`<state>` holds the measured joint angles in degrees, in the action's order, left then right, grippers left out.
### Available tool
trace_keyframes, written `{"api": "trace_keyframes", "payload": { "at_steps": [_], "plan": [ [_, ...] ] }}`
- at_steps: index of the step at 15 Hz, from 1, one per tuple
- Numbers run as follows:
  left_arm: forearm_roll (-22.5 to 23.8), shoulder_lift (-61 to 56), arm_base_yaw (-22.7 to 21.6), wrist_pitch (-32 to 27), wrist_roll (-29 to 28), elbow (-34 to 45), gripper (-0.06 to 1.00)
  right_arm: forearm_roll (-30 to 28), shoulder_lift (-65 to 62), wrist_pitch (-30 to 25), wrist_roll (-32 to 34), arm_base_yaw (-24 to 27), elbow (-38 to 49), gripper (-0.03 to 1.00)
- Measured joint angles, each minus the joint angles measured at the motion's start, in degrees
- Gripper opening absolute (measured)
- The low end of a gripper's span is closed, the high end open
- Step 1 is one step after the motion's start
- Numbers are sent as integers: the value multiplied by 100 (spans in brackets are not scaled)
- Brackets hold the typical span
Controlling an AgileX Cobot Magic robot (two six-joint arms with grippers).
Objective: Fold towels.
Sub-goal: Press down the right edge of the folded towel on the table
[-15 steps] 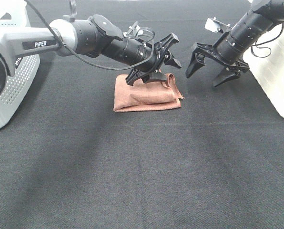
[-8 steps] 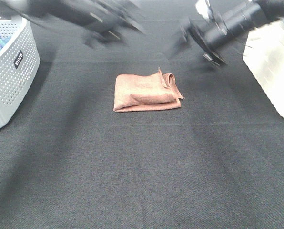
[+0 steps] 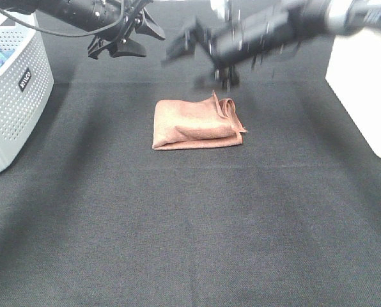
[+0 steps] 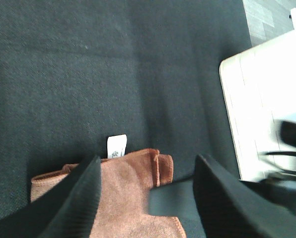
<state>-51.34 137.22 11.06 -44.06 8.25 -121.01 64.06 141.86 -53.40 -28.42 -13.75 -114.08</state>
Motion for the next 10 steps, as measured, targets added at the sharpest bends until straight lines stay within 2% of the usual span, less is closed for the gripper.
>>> {"api": "trace_keyframes", "payload": {
  "at_steps": [4, 10],
  "plan": [
    [0, 0, 0, -69, 0, 0, 54, 34, 384, -40, -23, 69, 0, 85],
    [0, 0, 0, -143, 6, 0, 54, 11, 464, -338, -6, 659, 0, 85]
  ]
}}
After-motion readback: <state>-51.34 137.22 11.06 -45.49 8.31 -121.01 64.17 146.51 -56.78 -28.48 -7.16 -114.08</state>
